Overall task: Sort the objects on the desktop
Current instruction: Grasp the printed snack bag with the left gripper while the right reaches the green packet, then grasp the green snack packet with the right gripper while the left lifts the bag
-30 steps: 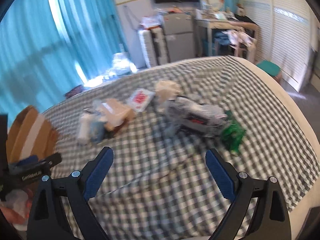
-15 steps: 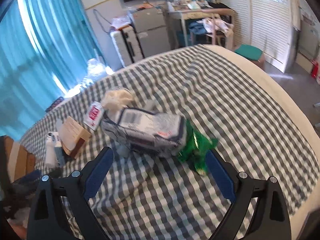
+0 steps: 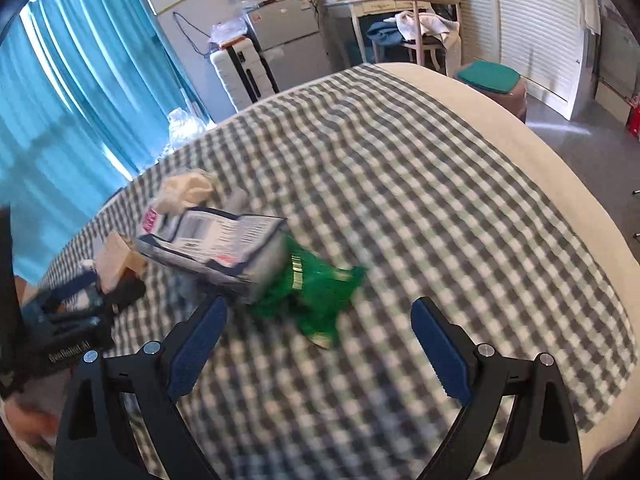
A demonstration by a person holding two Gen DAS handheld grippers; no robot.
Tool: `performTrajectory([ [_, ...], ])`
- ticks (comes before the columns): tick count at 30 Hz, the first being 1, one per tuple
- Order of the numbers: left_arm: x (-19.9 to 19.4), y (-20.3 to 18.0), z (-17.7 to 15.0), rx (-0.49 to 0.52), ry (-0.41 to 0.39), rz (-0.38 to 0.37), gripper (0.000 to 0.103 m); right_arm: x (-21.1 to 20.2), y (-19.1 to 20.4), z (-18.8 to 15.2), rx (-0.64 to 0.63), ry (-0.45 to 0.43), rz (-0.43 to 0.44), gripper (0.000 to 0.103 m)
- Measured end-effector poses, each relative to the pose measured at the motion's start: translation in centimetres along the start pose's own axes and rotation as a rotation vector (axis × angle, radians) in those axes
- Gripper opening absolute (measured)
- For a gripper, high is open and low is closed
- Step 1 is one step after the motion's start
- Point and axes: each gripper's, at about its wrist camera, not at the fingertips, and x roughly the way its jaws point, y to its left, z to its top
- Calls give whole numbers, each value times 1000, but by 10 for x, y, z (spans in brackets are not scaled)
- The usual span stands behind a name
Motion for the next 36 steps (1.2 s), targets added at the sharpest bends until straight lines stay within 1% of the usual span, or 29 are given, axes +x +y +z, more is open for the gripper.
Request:
performTrajectory([
  [1,2,-12,5,62,-12,-9,103,2,-2,-1,-15,15,7,94],
  [4,8,-39,15,201,-43,-16,103,12,-8,-4,-47,59,8,94],
  [6,11,-58,17,293,-91,1,103,19,-14,-7,-13,82,15,94],
  [8,15,-77,14,398,-159,7,103,24,-19,-8,2,85,20,94],
  [9,19,-84,14,441,-163,-3,103,24,-21,-8,10,79,23,94],
  [10,25,-90,13,480,-148,-23,103,23,-22,-8,15,72,27,94],
  [11,31,-97,13,519,-129,-41,100,22,-23,-8,23,61,34,94],
  [12,36,-100,13,543,-119,-55,94,21,-24,-8,28,50,43,94],
  [13,39,-102,15,555,-108,-70,73,21,-26,-6,27,45,47,94],
  [14,44,-103,17,553,-78,-96,34,22,-24,-5,22,42,50,94],
  [15,49,-101,21,529,-33,-128,21,23,-23,-5,12,41,47,94],
  [16,51,-98,23,501,-17,-135,19,25,-23,-4,3,39,44,94],
  [17,48,-93,27,467,-23,-143,18,29,-21,-1,-2,37,51,94],
  [18,42,-86,31,428,-37,-144,16,31,-20,0,-3,31,70,94],
  [21,20,-65,38,310,-47,-157,15,39,-13,7,1,5,101,94],
  [23,6,-50,37,255,-52,-163,15,47,-3,11,-24,7,106,94],
  [25,-7,-37,35,210,-49,-149,15,61,6,15,-52,29,79,89],
  [28,-20,-17,28,158,-21,-128,15,80,9,16,-34,63,50,74],
  [29,-24,-11,23,140,-14,-118,15,82,9,15,-27,67,33,63],
  [30,-26,-5,18,125,-10,-110,15,80,9,15,-37,63,15,55],
  [33,-23,15,8,53,30,-125,15,77,6,14,-16,66,7,50],
  [36,-24,30,-5,-1,52,-137,15,69,3,10,0,60,-3,48],
])
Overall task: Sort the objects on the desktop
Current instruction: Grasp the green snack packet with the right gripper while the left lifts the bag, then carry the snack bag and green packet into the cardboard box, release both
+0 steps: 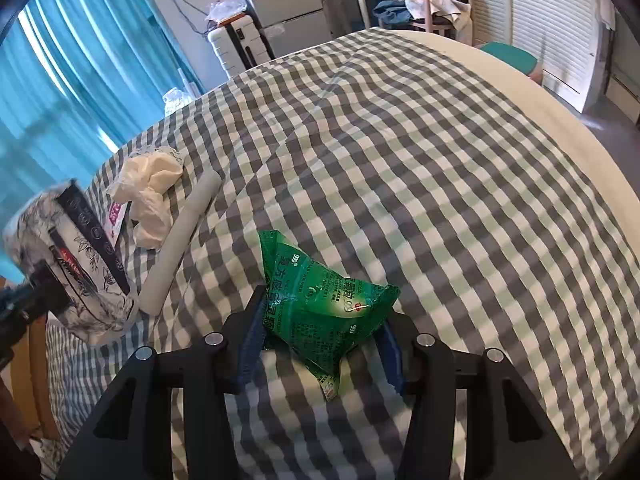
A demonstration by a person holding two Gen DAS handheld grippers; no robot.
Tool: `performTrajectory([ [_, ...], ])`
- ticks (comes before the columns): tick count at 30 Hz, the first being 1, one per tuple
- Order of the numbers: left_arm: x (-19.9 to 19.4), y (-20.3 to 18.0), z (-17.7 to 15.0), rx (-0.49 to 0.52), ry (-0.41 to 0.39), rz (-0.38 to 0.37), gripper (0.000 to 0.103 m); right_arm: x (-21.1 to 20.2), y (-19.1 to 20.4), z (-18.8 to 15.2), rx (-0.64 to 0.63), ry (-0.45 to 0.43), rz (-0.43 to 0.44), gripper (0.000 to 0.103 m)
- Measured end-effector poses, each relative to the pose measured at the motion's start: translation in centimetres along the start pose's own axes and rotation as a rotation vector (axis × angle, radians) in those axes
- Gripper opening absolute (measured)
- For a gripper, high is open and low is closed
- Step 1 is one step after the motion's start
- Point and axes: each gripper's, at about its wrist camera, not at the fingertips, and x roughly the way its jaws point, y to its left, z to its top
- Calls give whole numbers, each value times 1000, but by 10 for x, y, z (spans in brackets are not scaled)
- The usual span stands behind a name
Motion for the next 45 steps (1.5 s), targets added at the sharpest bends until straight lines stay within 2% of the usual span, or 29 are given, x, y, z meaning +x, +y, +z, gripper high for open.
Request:
performTrajectory([
  [3,-7,6,-11,-38,-1,-23,15,-26,-2,-7,10,-48,20,48],
  [10,-39,6,-20,-58,-37,-17,15,-80,13,-10,-26,-136,55,48],
  [15,-40,-3,-19,-24,-46,12,18,-103,41,-6,-59,-173,83,48],
  [18,-24,2,-18,-69,-33,1,30,-109,45,-13,-67,-177,94,48],
  [19,-18,4,-18,-98,-29,2,40,-110,46,-14,-66,-175,95,48],
  [21,-8,8,-17,-152,-32,-17,43,-108,44,-15,-58,-171,105,48],
  [22,-3,11,-17,-174,-29,-27,42,-106,43,-15,-57,-163,108,48],
  [24,4,13,-18,-198,-18,-27,19,-106,42,-18,-60,-158,106,48],
  [25,4,13,-18,-199,-22,-36,12,-104,40,-19,-61,-154,108,48],
  [29,-14,12,-17,-197,-76,-32,12,-105,39,-16,-61,-158,116,48],
  [34,-57,8,-8,-172,-135,-15,12,-127,52,-14,-84,-196,139,48],
  [38,-98,8,-3,-166,-164,-8,12,-154,74,-15,-126,-231,155,48],
  [45,-169,28,-11,-204,-212,61,12,-204,130,-28,-232,-274,183,48],
])
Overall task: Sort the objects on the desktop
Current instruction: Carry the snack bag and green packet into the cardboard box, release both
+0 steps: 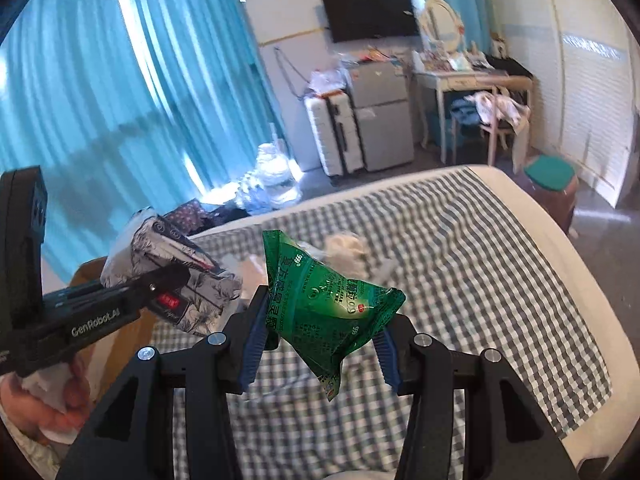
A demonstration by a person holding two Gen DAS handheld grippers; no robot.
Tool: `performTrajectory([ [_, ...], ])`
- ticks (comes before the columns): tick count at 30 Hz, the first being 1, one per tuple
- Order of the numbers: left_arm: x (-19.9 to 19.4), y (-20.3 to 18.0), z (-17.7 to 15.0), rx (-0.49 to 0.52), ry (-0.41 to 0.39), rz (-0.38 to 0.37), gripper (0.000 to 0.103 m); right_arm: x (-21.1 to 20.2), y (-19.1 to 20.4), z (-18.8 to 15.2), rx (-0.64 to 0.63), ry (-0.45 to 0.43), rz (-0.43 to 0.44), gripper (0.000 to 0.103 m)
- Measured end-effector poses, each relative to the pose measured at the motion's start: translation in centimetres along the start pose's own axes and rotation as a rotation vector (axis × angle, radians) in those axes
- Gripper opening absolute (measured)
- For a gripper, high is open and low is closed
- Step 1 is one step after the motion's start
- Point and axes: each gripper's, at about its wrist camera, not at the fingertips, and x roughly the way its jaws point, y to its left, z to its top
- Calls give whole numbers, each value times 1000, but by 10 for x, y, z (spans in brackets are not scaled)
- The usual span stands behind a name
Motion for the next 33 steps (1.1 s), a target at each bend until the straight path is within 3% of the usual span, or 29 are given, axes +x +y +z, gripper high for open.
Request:
performTrajectory([
  [9,-81,59,-15,-93,-78,97,12,-31,99,-5,-157,-34,106,48],
  [19,-145,148,-42,-235,-152,186,12,-32,207,-26,-326,-13,240,48],
  [27,-162,220,-67,-341,-144,230,12,-4,280,-44,-420,58,345,48],
  [33,-161,267,-80,-391,-124,267,12,33,314,-53,-439,119,381,48],
])
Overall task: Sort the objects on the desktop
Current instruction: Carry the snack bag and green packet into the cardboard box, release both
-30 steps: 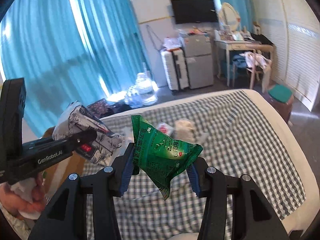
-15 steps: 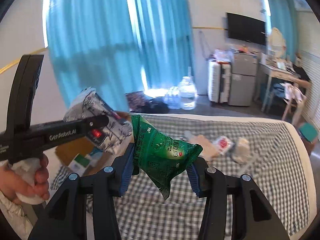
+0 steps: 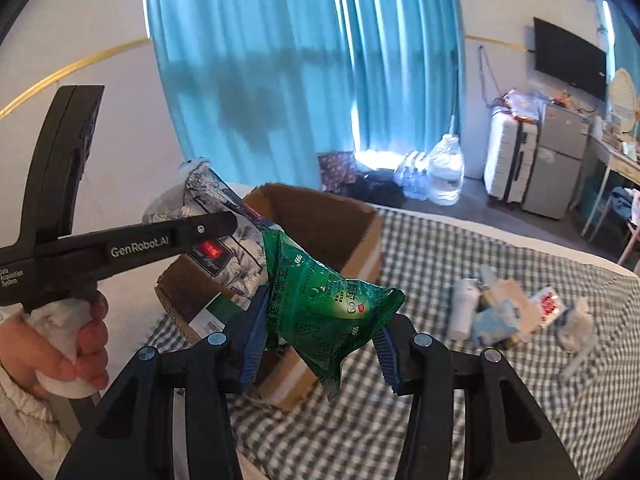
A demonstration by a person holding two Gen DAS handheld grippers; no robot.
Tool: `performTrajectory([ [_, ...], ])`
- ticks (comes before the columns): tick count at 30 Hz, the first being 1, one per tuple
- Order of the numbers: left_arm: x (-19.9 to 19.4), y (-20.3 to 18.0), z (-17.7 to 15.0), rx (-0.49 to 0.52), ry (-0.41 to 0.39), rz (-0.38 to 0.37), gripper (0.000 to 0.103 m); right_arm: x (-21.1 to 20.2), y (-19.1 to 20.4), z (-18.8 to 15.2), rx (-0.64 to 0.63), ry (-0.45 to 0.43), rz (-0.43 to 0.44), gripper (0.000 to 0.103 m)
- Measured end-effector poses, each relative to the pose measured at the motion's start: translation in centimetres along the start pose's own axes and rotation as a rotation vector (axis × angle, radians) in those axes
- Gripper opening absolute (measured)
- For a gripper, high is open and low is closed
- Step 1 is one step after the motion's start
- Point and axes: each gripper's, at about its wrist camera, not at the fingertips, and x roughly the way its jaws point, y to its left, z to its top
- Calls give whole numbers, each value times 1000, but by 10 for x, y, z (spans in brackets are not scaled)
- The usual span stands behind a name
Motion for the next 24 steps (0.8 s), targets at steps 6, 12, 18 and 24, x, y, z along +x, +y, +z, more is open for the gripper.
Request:
performTrajectory([
  [6,35,41,9,-17,52,50,12,50,7,1,10,72,50,48],
  [12,73,59,13,-19,115,77,12,100,8,5,33,132,63,48],
  [18,95,68,8,-8,157,114,16,124,2,30,59,109,42,63],
  [24,90,60,-3,41,175,171,73,109,-11,35,122,32,17,83],
])
